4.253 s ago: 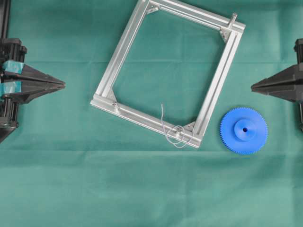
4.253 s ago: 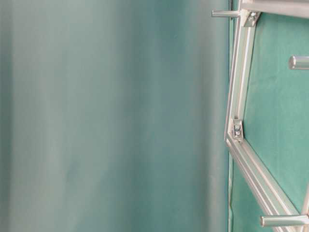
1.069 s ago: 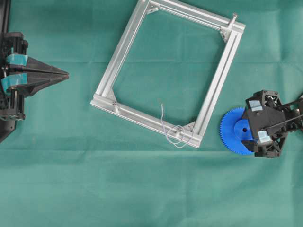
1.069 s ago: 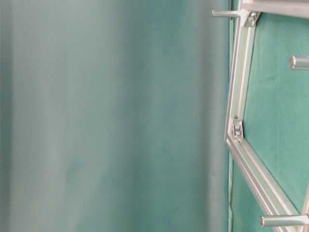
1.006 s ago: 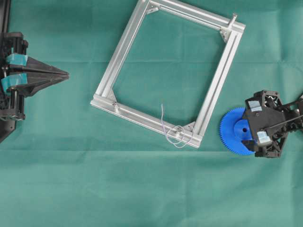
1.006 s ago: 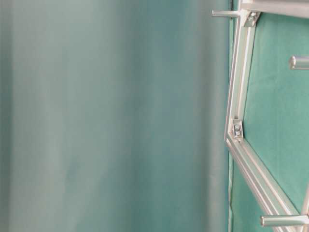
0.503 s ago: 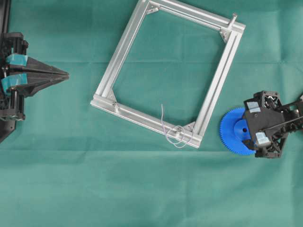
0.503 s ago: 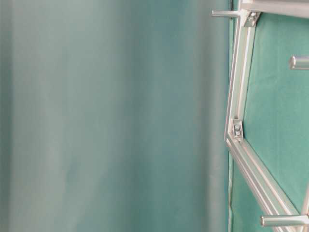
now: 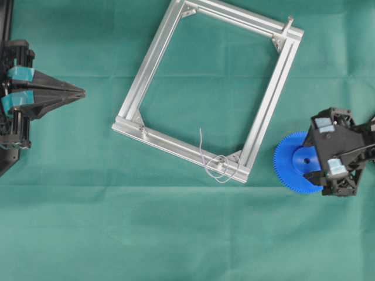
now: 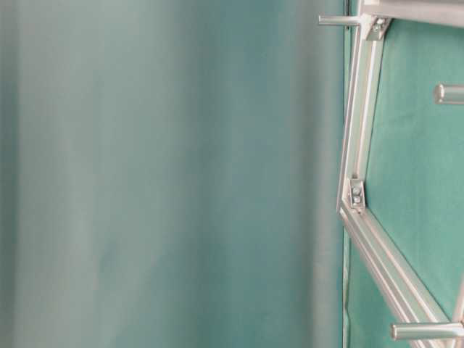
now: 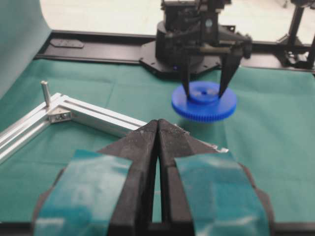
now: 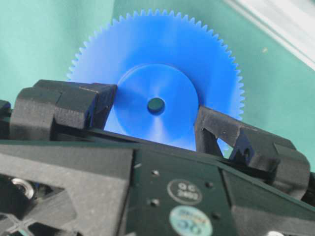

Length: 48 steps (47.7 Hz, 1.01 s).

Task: Find the location of the shaft and insert the gear.
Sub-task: 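Close the right gripper on the blue gear and lift it, then carry the blue gear left toward the frame's lower-right shaft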

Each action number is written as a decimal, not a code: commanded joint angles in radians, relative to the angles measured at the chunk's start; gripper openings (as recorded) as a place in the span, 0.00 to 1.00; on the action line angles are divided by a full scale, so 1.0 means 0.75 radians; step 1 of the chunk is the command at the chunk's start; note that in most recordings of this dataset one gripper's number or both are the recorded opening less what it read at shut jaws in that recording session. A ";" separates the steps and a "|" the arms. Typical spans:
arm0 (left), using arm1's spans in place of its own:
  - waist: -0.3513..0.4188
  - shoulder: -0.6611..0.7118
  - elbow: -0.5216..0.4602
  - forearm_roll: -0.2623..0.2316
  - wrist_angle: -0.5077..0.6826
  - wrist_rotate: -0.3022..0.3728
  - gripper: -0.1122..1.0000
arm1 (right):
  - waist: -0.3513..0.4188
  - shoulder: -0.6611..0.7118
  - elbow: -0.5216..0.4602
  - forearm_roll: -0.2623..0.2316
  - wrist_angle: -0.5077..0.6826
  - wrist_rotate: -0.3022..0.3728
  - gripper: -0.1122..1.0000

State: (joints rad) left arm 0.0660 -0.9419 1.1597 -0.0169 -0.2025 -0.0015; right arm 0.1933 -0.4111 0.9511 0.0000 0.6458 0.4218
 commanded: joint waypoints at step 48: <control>0.006 0.098 -0.039 -0.004 -0.053 -0.006 0.10 | 0.002 0.108 -0.385 -0.123 0.196 0.186 0.72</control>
State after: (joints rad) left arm 0.0660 -0.8836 1.1597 -0.0169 -0.2270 -0.0046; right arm 0.1933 -0.3513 0.7194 -0.0844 0.8007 0.5614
